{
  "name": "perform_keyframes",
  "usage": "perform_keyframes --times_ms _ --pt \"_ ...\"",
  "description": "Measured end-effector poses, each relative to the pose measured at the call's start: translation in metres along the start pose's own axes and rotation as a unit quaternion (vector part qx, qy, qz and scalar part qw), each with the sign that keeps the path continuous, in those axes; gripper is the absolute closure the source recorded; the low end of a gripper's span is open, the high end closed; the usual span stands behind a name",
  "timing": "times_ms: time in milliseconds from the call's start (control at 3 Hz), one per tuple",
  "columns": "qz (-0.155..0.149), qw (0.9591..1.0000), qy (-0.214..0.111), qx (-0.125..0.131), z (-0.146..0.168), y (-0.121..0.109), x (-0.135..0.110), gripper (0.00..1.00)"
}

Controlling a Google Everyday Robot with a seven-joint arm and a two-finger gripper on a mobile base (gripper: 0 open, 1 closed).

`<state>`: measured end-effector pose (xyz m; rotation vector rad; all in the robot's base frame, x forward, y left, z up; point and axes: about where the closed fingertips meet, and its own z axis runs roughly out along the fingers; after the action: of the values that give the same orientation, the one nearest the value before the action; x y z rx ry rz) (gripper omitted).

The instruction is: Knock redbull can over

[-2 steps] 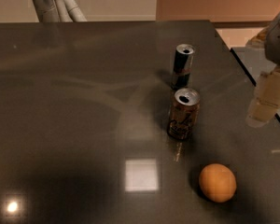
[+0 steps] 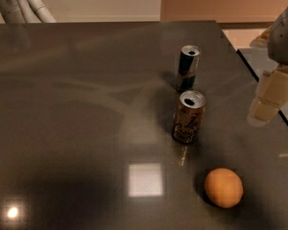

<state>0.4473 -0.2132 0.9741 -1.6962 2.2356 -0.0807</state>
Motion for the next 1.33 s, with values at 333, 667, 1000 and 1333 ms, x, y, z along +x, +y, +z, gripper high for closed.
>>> perform_keyframes --times_ms 333,667,1000,1333 --pt "0.017 0.9996 -0.022 -0.004 0.009 -0.017 -0.004 0.0" --pt "0.036 0.9983 -0.045 -0.008 0.022 -0.038 -0.009 0.0" --pt "0.06 0.9953 -0.076 -0.004 0.035 -0.062 -0.017 0.0" --pt "0.086 0.99 -0.112 -0.004 0.046 -0.084 -0.03 0.0"
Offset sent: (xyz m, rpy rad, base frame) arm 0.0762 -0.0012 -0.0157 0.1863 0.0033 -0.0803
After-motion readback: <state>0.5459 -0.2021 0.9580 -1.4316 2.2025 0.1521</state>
